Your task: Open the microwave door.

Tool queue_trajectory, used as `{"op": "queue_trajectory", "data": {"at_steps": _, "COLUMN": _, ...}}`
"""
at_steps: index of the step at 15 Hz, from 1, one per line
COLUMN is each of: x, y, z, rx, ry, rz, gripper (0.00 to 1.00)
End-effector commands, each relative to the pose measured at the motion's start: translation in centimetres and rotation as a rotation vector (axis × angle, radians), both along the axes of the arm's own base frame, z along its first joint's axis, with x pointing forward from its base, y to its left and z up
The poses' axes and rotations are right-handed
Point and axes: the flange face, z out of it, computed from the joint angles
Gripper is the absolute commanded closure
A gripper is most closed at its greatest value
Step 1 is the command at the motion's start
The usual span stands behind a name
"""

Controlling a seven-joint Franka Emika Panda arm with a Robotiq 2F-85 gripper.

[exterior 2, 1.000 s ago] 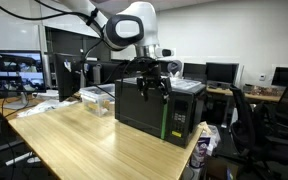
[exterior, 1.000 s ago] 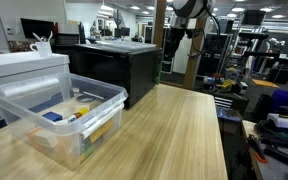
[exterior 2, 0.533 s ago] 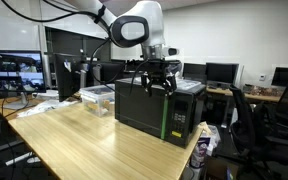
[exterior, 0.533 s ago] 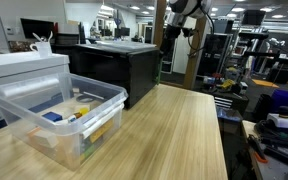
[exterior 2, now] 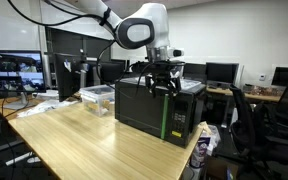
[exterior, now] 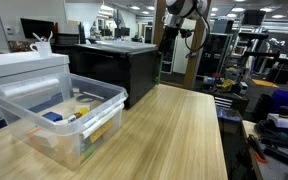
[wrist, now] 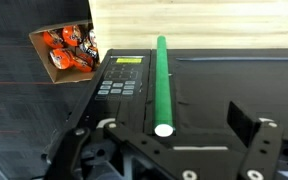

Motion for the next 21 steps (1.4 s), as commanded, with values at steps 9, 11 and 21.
{"op": "queue_trajectory", "data": {"at_steps": 9, "x": 0.7, "y": -1.3, "z": -0.4, "rx": 0.015, "ry": 0.029, "rz": 0.026, "gripper": 0.71}}
{"op": "queue_trajectory", "data": {"at_steps": 11, "x": 0.7, "y": -1.4, "z": -0.5, "rx": 0.013, "ry": 0.030, "rz": 0.026, "gripper": 0.84}}
{"op": "queue_trajectory", "data": {"at_steps": 21, "x": 0.2, "y": -2.1, "z": -0.4, "rx": -0.009, "ry": 0.049, "rz": 0.023, "gripper": 0.95}}
